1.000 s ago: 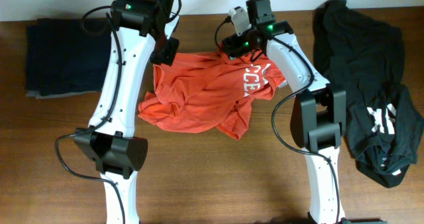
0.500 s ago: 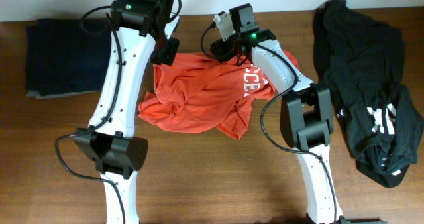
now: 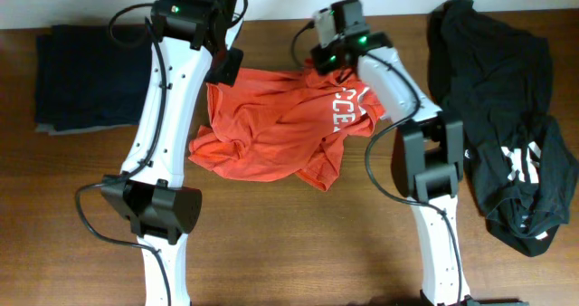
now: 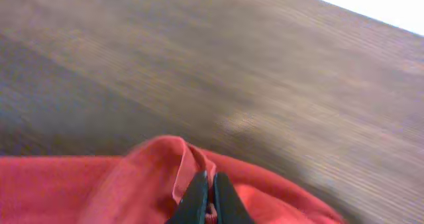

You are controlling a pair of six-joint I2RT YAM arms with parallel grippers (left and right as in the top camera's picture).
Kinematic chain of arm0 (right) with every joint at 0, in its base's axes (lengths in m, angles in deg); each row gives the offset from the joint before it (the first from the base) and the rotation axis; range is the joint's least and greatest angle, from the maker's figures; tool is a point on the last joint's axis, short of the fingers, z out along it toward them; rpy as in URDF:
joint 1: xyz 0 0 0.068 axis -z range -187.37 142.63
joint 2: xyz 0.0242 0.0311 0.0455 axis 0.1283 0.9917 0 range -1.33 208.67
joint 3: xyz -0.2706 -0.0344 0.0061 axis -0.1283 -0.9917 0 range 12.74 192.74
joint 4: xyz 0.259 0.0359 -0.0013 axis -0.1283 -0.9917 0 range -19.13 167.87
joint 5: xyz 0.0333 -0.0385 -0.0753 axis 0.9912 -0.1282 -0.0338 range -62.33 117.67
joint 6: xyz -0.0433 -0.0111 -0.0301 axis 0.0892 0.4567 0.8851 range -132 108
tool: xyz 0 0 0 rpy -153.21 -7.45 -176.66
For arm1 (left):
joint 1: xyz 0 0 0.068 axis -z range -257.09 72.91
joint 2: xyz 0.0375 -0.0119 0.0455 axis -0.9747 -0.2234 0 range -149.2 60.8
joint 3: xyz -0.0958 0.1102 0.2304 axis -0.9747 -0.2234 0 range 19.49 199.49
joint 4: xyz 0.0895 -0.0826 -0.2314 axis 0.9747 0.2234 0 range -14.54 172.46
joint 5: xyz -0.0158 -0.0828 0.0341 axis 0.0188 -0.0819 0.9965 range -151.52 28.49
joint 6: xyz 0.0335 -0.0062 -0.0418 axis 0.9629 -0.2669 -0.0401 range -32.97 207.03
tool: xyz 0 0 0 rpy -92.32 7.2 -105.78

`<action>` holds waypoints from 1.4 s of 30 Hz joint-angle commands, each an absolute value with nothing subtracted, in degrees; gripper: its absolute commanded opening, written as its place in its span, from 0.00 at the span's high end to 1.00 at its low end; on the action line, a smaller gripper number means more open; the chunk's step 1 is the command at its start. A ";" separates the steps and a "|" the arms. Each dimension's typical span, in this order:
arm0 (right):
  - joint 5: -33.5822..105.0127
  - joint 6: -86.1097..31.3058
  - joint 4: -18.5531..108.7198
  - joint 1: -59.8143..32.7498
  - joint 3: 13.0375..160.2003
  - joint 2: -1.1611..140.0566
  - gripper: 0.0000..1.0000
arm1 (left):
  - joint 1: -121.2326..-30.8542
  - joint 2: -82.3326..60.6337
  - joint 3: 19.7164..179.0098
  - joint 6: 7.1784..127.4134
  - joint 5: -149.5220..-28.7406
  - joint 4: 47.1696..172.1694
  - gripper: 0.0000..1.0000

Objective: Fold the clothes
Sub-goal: 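Lift the t-shirt high with both grippers and shake it out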

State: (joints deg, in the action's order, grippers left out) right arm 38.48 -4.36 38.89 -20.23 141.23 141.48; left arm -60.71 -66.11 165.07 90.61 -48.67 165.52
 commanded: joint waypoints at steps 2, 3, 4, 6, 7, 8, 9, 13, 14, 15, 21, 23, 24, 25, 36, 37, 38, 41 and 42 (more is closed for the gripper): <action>39.33 -5.20 31.63 -16.89 153.23 136.63 0.96 | -60.82 -65.07 166.03 90.04 -44.00 161.26 0.99; 39.46 -5.20 28.46 -16.12 156.73 135.93 0.96 | -61.13 -65.07 166.03 90.02 -43.47 160.00 0.99; 39.46 -5.17 25.75 -15.38 160.00 135.44 0.96 | -61.61 -65.07 166.03 89.99 -43.49 159.01 0.99; 39.46 -5.20 20.92 -14.00 165.95 134.99 0.96 | -62.70 -65.07 166.11 88.90 -43.52 157.94 0.99; 39.44 -5.17 18.78 -13.43 168.64 134.99 0.96 | -63.27 -65.07 166.20 88.22 -43.52 157.72 0.99; 39.44 -5.20 16.72 -12.84 171.15 134.99 0.96 | -63.90 -65.07 166.42 87.61 -43.52 157.50 0.99; 39.44 -5.22 14.56 -12.21 173.82 134.99 0.96 | -64.49 -65.07 166.79 87.37 -43.63 157.37 0.99; 39.46 -5.24 7.11 -9.57 183.83 134.99 0.96 | -67.22 -65.07 171.18 84.60 -43.71 156.98 0.99; 39.46 -5.48 5.21 -8.78 186.47 134.99 0.96 | -68.08 -65.07 173.02 83.48 -43.69 156.96 1.00; 39.49 -5.72 3.81 -8.17 188.53 134.99 0.96 | -68.78 -65.07 174.86 82.65 -43.71 156.98 0.99; 40.36 -8.19 -1.24 -3.34 192.77 131.36 0.96 | -72.14 -65.07 188.58 81.01 -43.71 157.11 0.99; 41.02 -9.09 -1.70 -1.67 192.75 129.54 0.96 | -72.36 -65.02 192.89 81.03 -43.69 157.44 1.00; 41.32 -9.59 -1.94 -0.82 192.75 128.49 0.96 | -72.34 -64.96 195.01 81.03 -43.69 157.77 0.99; 42.02 -9.57 -2.25 -0.08 192.77 127.45 0.96 | -72.34 -64.91 197.33 81.03 -43.69 158.22 1.00; 43.77 -11.21 -6.53 7.77 192.75 112.39 0.96 | -72.34 -53.79 199.23 81.58 -43.45 160.13 0.99; 43.77 -11.71 -6.79 8.58 192.75 111.03 0.96 | -72.34 -52.56 199.23 81.84 -43.45 160.10 0.99; 43.77 -12.47 -7.06 9.60 192.75 109.48 0.96 | -72.34 -51.08 199.23 82.28 -43.45 160.06 0.99; 43.92 -12.76 -7.89 11.77 192.70 105.96 0.96 | -72.34 -47.08 199.21 82.78 -42.77 160.15 1.00; 43.99 -12.76 -8.24 12.42 192.70 104.60 0.96 | -72.34 -45.55 199.21 82.80 -42.53 160.19 0.99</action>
State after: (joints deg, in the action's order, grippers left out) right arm 48.05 -11.86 -8.00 8.95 191.98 107.86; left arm -70.94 -51.56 198.11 82.08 -48.22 160.17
